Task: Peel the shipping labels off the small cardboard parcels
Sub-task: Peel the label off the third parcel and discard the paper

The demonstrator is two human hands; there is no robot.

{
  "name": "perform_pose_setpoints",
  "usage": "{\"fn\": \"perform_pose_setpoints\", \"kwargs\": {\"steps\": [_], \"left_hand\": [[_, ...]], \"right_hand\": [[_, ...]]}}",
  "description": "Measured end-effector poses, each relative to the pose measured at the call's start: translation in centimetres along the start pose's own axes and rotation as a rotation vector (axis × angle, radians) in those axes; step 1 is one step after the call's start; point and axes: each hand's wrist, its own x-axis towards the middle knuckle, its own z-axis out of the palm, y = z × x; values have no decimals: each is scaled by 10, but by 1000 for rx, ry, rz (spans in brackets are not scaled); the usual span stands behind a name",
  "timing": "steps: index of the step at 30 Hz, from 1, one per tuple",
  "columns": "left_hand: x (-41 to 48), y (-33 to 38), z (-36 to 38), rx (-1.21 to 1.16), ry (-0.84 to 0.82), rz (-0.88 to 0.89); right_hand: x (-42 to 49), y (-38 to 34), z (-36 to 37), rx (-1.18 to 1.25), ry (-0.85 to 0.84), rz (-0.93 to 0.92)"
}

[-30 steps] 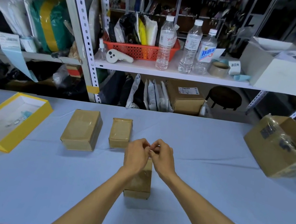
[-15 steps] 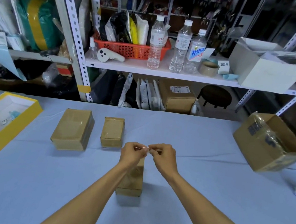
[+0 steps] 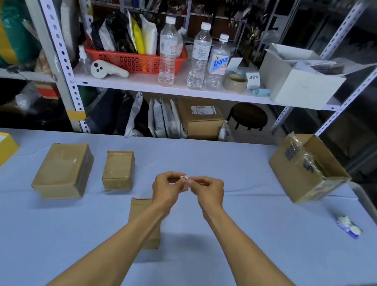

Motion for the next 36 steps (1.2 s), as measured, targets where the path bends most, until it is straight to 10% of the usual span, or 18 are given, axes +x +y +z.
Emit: {"fn": "perform_pose_setpoints", "kwargs": {"steps": [12, 19, 26, 36], "left_hand": [[-4, 26, 14, 329, -470, 114], [-32, 19, 49, 210, -850, -118], [-95, 17, 115, 57, -804, -156], [-165, 12, 162, 116, -966, 44]], "right_hand": [[-38, -3, -26, 138, 398, 133], [-85, 11, -67, 140, 545, 153], [-125, 20, -128, -192, 650, 37], [-169, 48, -208, 20, 763, 137]]}}
